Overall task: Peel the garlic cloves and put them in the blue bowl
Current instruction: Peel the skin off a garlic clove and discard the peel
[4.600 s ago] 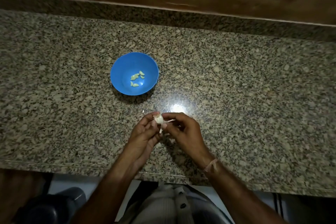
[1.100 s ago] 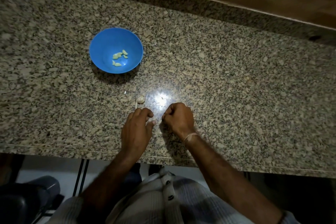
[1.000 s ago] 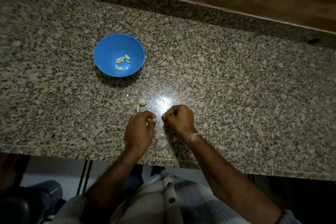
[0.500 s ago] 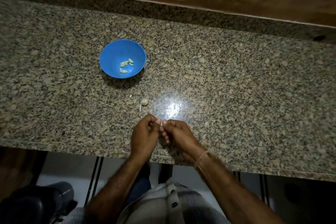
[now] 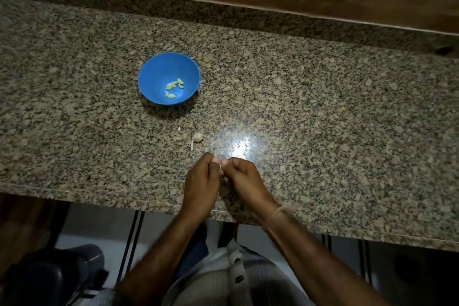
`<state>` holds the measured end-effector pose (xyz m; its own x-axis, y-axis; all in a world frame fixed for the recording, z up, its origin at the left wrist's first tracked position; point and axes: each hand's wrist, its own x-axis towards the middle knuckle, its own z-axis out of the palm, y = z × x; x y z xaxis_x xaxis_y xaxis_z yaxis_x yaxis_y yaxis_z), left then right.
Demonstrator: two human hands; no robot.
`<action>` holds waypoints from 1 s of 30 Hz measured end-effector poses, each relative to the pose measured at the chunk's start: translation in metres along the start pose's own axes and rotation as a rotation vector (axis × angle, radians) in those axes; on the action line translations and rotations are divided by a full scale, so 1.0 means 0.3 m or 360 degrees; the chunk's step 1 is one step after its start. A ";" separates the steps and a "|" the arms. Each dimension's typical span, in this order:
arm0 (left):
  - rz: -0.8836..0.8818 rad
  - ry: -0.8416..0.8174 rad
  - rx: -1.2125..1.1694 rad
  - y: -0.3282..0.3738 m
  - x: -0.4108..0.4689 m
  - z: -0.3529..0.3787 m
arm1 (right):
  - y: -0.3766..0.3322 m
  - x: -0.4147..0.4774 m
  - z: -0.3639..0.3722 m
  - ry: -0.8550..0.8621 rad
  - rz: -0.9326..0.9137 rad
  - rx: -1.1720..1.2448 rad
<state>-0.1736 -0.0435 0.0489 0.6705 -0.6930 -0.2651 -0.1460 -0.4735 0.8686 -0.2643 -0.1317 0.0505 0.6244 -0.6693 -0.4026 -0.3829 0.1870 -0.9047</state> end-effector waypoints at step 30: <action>-0.0852 -0.0130 -0.0774 0.008 0.048 -0.022 | 0.045 0.042 0.009 0.0005 -0.0155 -0.0071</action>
<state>-0.1594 -0.0510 0.0499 0.4999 -0.4814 -0.7200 0.5395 -0.4772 0.6937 -0.2599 -0.1356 0.0329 0.6581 -0.6850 -0.3125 -0.3505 0.0885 -0.9324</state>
